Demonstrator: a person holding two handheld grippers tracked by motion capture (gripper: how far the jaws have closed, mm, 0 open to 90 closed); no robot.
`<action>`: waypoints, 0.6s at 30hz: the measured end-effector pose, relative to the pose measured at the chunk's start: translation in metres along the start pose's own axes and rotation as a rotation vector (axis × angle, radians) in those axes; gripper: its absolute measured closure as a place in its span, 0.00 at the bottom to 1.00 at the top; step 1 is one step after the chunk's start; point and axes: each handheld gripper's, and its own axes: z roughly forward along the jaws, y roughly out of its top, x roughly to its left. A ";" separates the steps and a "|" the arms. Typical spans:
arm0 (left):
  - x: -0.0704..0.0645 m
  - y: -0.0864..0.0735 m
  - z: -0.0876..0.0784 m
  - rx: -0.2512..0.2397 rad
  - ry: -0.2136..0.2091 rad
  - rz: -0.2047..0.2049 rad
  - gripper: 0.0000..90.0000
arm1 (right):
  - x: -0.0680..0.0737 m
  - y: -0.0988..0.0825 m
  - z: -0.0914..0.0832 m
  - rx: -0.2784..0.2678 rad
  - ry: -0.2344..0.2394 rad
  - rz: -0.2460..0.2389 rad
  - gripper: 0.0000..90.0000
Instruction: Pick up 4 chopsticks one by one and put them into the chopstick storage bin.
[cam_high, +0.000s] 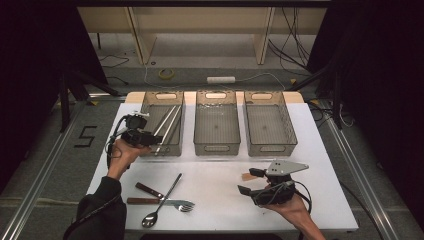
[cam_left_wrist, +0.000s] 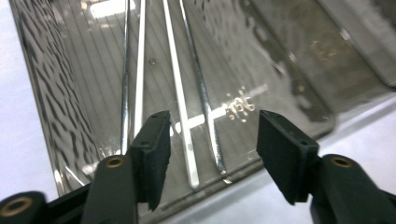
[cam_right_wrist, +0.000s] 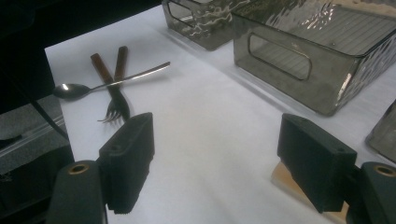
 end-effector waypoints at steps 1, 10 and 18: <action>-0.002 -0.001 -0.002 0.004 0.005 0.010 0.46 | 0.000 0.000 0.000 -0.002 -0.002 -0.001 0.32; -0.018 -0.011 -0.013 0.020 -0.006 0.045 0.38 | -0.003 -0.001 -0.001 -0.007 -0.017 0.010 0.32; -0.034 -0.020 -0.018 0.036 -0.021 0.075 0.34 | -0.003 -0.001 -0.001 0.003 -0.018 0.006 0.32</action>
